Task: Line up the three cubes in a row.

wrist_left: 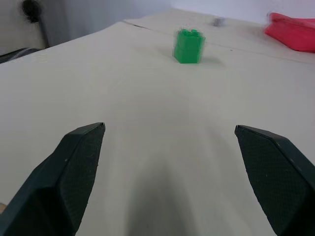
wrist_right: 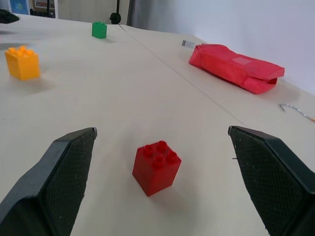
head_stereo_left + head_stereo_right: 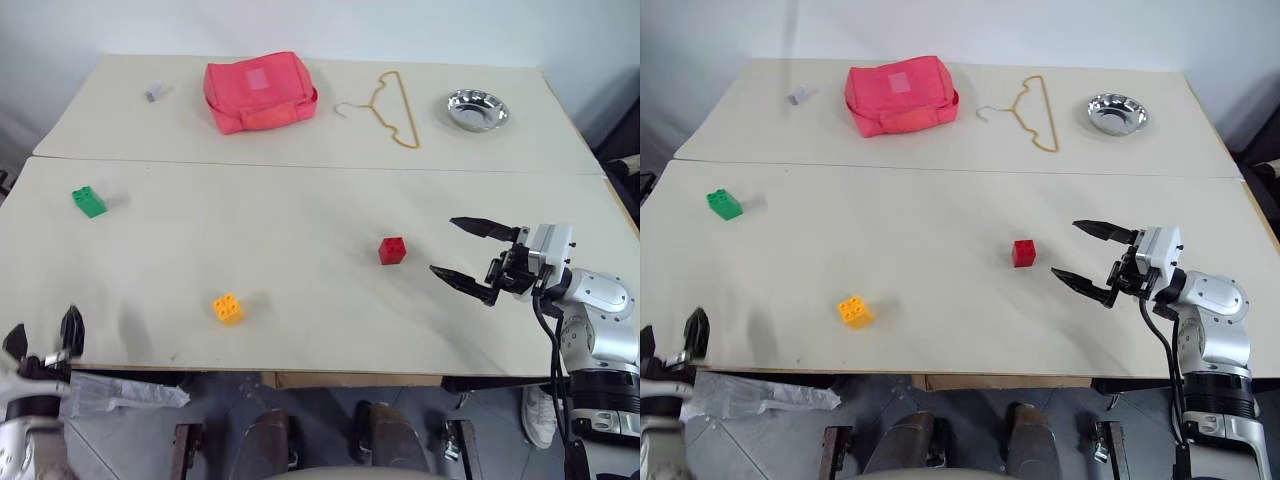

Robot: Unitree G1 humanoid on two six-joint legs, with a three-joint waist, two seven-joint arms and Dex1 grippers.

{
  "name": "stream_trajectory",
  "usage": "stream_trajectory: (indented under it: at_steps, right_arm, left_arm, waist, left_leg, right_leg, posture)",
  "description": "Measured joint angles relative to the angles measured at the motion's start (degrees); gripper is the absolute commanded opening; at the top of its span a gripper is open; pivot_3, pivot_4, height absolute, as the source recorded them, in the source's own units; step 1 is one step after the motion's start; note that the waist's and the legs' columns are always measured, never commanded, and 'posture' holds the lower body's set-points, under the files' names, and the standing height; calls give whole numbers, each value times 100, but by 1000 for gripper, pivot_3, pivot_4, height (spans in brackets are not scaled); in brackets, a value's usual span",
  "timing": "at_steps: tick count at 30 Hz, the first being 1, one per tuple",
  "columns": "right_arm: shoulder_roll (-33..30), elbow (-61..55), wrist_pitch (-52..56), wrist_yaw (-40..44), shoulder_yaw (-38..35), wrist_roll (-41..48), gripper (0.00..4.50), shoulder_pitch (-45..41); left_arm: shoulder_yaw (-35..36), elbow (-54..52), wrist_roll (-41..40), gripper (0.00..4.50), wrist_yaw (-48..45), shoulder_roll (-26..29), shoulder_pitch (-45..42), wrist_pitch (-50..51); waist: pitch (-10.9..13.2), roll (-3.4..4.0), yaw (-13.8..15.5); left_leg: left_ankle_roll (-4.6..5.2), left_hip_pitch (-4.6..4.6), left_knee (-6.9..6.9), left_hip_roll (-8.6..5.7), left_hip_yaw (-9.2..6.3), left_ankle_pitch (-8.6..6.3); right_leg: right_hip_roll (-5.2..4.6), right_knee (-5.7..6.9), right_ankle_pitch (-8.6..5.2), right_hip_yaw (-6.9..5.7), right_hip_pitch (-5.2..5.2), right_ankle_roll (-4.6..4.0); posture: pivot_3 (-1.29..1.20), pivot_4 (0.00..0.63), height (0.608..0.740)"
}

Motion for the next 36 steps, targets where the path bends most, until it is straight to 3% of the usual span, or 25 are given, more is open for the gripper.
stream_trajectory:
  at_steps: [4,9,18,28,31,36]
  right_arm:
    - [44,-148,256,-52,117,139,4487,-103]
    - [232,-453,588,-233,154,381,4487,-130]
    - [529,-880,626,-472,364,405,4487,0]
    - [532,-1018,629,-673,375,404,4487,202]
    - [533,-1025,620,-723,375,403,4500,282]
    - [560,-1051,607,-815,376,390,4500,352]
  left_arm:
    - [-205,86,98,4500,1084,772,-1444,1231]
    - [-792,936,476,4500,1297,1332,-2552,1808]
    - [-1499,3415,1214,4500,1200,1757,-4430,1437]
    - [-1931,5300,1777,4500,1085,2014,-5192,883]
    - [-1924,5557,1793,3919,1099,2014,-5204,752]
    - [-1908,5919,1792,2462,1076,2061,-5295,570]
  waist:
    - [-2,-3,9]
    - [-3,-3,-83]
    - [0,-18,-105]
    - [0,-18,-112]
    - [0,-19,-113]
    - [1,-19,-108]
  left_leg:
    - [-3,3,-2,-2,-3,-3]
    - [-3,6,-27,-10,-1,-5]
    - [-6,-12,-18,-10,-14,-2]
    - [-6,-14,-19,-9,-17,-2]
    - [-6,-15,-19,-9,-18,-2]
    - [-6,-15,-16,-11,-19,-2]
  right_leg:
    - [4,-3,0,-3,4,-1]
    - [15,-11,0,-49,2,0]
    - [19,-25,0,-76,4,2]
    - [19,-26,-1,-93,4,3]
    - [18,-26,-1,-94,4,3]
    - [16,-23,-1,-95,4,3]
  posture:
    - [0,150,740]
    - [0,150,740]
    - [0,150,740]
    - [0,150,740]
    - [0,150,740]
    - [0,150,740]
